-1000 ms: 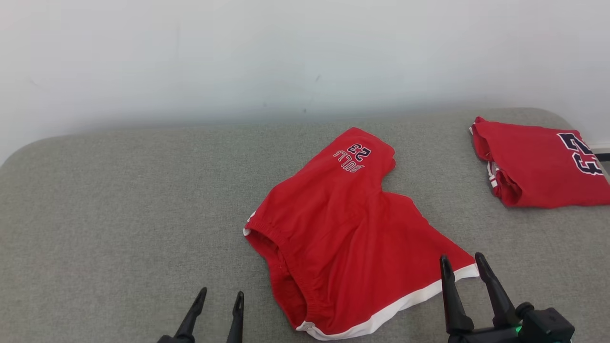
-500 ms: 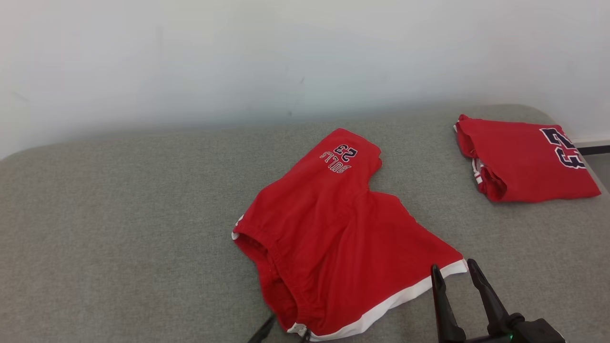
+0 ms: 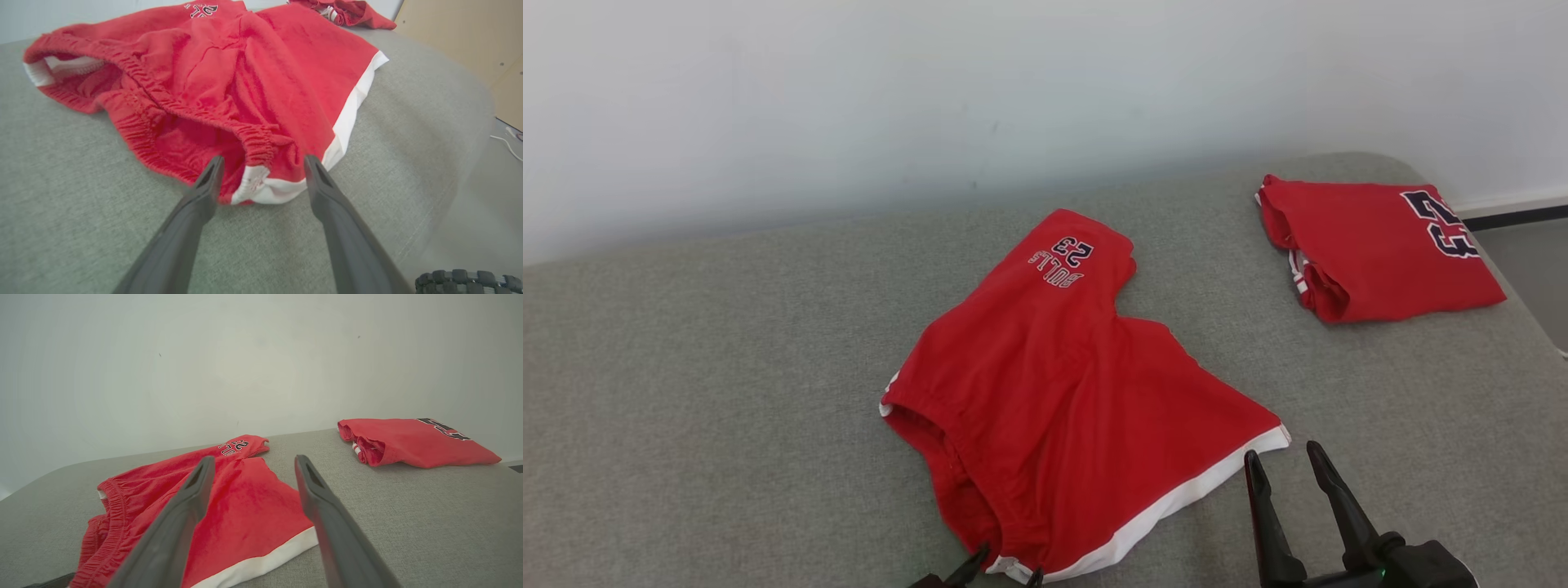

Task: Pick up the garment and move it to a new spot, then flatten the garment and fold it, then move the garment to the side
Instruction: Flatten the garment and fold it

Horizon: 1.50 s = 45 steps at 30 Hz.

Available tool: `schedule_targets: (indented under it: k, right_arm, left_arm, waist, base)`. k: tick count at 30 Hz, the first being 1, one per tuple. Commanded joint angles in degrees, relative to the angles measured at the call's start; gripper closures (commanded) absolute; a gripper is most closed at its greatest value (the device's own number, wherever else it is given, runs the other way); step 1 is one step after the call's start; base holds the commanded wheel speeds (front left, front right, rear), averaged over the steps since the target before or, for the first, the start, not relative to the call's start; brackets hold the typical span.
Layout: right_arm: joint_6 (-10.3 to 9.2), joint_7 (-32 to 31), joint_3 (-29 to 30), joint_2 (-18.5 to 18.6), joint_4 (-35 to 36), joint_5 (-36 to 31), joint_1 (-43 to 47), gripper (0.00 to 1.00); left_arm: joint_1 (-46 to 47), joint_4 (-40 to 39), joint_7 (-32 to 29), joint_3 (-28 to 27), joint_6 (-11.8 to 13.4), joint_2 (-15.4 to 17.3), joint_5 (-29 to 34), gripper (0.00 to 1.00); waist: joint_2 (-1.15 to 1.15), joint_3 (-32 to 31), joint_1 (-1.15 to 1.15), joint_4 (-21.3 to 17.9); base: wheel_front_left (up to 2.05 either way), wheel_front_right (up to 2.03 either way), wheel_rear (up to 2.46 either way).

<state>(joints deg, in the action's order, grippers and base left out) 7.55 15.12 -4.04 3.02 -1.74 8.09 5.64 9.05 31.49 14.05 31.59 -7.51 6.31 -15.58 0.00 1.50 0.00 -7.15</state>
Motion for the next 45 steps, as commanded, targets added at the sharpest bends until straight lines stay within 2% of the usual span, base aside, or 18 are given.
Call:
schedule_targets:
  k: [1, 2, 4, 11, 16, 23, 28, 30, 31, 39, 45]
  right_arm:
    - [-0.17, -0.02, -0.11, -0.22, -0.1, 0.5, -0.4, 0.0]
    - [-0.17, -0.02, -0.13, -0.21, -0.06, 0.47, -0.46, 0.0]
    - [-0.17, -0.02, 0.08, -0.22, -0.09, 0.49, -0.58, 0.0]
    - [-0.17, -0.02, 0.52, -0.23, -0.36, 0.95, 0.05, 0.0]
    - [-0.17, -0.02, 0.4, -0.23, -0.88, 0.85, 0.68, 0.0]
    - [-0.17, -0.11, 0.69, 0.55, -3.2, 0.89, 1.3, 0.0]
    - [-0.17, -0.21, 1.2, 1.71, -6.65, 1.48, 1.72, 0.0]
    - [-0.17, -0.29, 1.59, 2.24, -7.94, 1.49, 1.93, 0.0]
    - [-0.17, -0.22, 1.72, 2.5, -8.37, 1.68, 1.92, 0.0]
    - [-0.17, -0.88, 2.82, 5.41, -13.74, 2.21, 1.31, 0.0]
    - [-0.17, -1.31, 2.37, 7.18, -18.66, 1.93, -0.88, 0.0]
  left_arm:
    - [0.96, 1.39, -0.27, 0.81, 0.08, 0.07, -1.04, 0.0]
    - [1.56, 2.22, -0.17, 1.1, 0.08, 0.07, -1.72, 0.53]
    - [2.48, 3.63, 0.05, 1.61, 0.08, 0.12, -3.0, 1.0]
    - [3.93, 4.58, 0.92, 0.78, 0.18, 1.66, -5.22, 1.0]
    - [2.64, 1.5, 1.1, -1.23, 0.64, 4.62, -5.4, 1.0]
    - [-1.13, -2.01, 1.09, -2.69, 1.36, 8.19, -6.31, 1.0]
    - [-3.42, -2.93, 0.42, -2.41, 1.7, 8.69, -7.07, 1.0]
    - [-3.78, -3.19, 0.47, -2.12, 1.8, 8.56, -6.94, 0.29]
    - [-3.93, -3.42, 0.51, -2.03, 1.82, 8.39, -6.99, 0.0]
    - [-5.7, -5.48, 0.18, -1.98, 1.94, 10.22, -7.19, 0.0]
    - [-3.51, -5.61, -1.08, -0.66, 1.56, 11.08, -6.33, 0.0]
  waist:
    - [0.0, 0.4, 0.0, -0.44]
    - [0.0, 0.46, 0.0, -0.48]
    - [0.0, 0.52, 0.0, -0.41]
    - [0.0, -0.22, 0.0, 2.2]
    - [0.0, -1.12, 0.0, 4.66]
    - [0.0, -1.6, 0.0, 5.82]
    - [0.0, -1.81, 0.0, 6.37]
    - [0.0, -1.89, 0.0, 6.63]
    - [0.0, -1.93, 0.0, 6.76]
    - [0.0, -1.96, 0.0, 7.41]
    - [0.0, -1.23, 0.0, 7.16]
  base:
    - [0.0, 0.0, 0.0]
    - [0.0, 0.0, 0.0]
    - [0.0, 0.0, 0.0]
    - [0.0, 0.0, 0.0]
    - [0.0, 0.0, 0.0]
    - [0.0, 0.0, 0.0]
    - [0.0, 0.0, 0.0]
    - [0.0, 0.0, 0.0]
    - [0.0, 0.0, 0.0]
    - [0.0, 0.0, 0.0]
    - [0.0, 0.0, 0.0]
